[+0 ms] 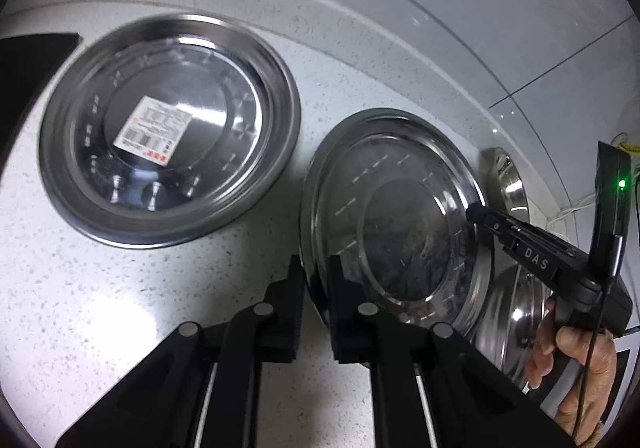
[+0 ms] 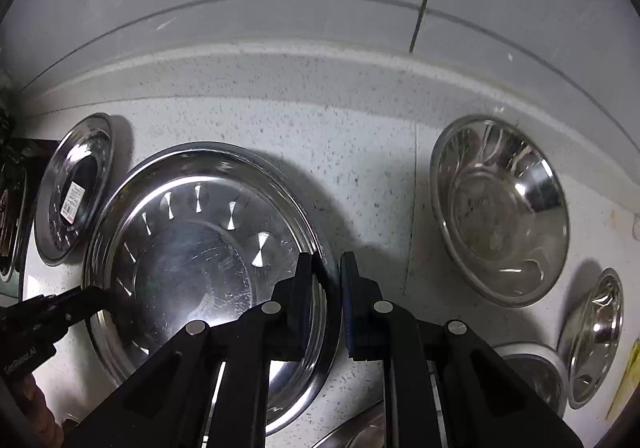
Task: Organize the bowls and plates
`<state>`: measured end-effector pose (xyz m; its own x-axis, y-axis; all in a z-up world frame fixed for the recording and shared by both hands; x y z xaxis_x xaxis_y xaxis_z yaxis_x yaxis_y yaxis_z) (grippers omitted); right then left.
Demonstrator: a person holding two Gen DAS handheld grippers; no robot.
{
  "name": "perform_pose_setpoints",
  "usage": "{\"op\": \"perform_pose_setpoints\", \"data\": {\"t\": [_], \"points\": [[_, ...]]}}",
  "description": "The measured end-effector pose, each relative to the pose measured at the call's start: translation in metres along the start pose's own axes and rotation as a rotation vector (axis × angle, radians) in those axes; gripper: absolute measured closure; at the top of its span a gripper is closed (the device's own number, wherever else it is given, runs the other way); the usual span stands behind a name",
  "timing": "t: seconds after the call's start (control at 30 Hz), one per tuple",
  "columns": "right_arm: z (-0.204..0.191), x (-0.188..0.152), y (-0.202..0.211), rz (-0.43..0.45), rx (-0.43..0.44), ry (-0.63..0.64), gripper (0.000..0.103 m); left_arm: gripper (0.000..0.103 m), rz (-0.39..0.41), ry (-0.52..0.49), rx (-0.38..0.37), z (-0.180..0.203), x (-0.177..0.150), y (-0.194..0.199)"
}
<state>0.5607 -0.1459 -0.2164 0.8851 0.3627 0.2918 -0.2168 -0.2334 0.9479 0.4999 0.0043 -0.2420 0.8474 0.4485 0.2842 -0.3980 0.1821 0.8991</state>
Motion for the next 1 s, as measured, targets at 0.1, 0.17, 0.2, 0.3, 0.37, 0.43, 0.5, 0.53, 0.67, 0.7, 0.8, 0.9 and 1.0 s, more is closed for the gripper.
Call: {"op": "perform_pose_setpoints", "data": {"t": [0.1, 0.17, 0.2, 0.3, 0.37, 0.43, 0.5, 0.53, 0.67, 0.7, 0.8, 0.9, 1.0], "points": [[-0.007, 0.003, 0.020, 0.043, -0.012, 0.015, 0.090, 0.093, 0.033, 0.006, -0.017, 0.001, 0.001, 0.020], [-0.012, 0.002, 0.037, 0.071, -0.009, 0.014, 0.090, 0.093, 0.055, 0.002, -0.032, 0.001, -0.001, 0.040], [-0.017, 0.001, 0.050, 0.092, -0.006, 0.014, 0.090, 0.093, 0.062, 0.000, -0.038, -0.002, -0.002, 0.051], [-0.029, -0.008, 0.082, 0.137, -0.005, 0.026, 0.091, 0.093, 0.082, -0.014, -0.059, -0.006, -0.012, 0.084], [-0.036, -0.019, 0.106, 0.165, 0.010, 0.025, 0.092, 0.093, 0.097, -0.028, -0.076, -0.013, -0.023, 0.110], [-0.045, -0.034, 0.127, 0.184, 0.022, 0.020, 0.093, 0.093, 0.097, -0.041, -0.092, -0.024, -0.036, 0.131], [-0.062, -0.059, 0.148, 0.207, 0.039, 0.018, 0.093, 0.093, 0.092, -0.066, -0.098, -0.033, -0.056, 0.151], [-0.065, -0.067, 0.155, 0.210, 0.042, 0.020, 0.094, 0.093, 0.088, -0.077, -0.099, -0.040, -0.065, 0.160], [-0.081, -0.134, 0.183, 0.207, 0.077, 0.006, 0.094, 0.093, 0.060, -0.116, -0.099, -0.066, -0.106, 0.185], [-0.085, -0.149, 0.185, 0.202, 0.088, -0.002, 0.094, 0.093, 0.052, -0.125, -0.100, -0.072, -0.117, 0.190], [-0.102, -0.197, 0.189, 0.183, 0.107, -0.029, 0.094, 0.093, 0.031, -0.164, -0.096, -0.087, -0.146, 0.198], [-0.110, -0.235, 0.187, 0.153, 0.135, -0.082, 0.094, 0.093, 0.001, -0.190, -0.097, -0.098, -0.177, 0.199], [-0.108, -0.260, 0.172, 0.112, 0.145, -0.121, 0.094, 0.093, -0.024, -0.210, -0.083, -0.105, -0.196, 0.187]]}}
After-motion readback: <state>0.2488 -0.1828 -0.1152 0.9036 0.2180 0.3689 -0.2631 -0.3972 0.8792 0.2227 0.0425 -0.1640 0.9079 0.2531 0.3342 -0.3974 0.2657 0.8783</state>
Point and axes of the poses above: each gripper's, at about its wrist camera, not at the fingertips, and y roughly against the way its jaws point, z to its right, x to its top, the point moved 5 cm from there along -y, roughly the way its jaws point, and after that the axes turned 6 degrees about x, right-handed, at the moved point
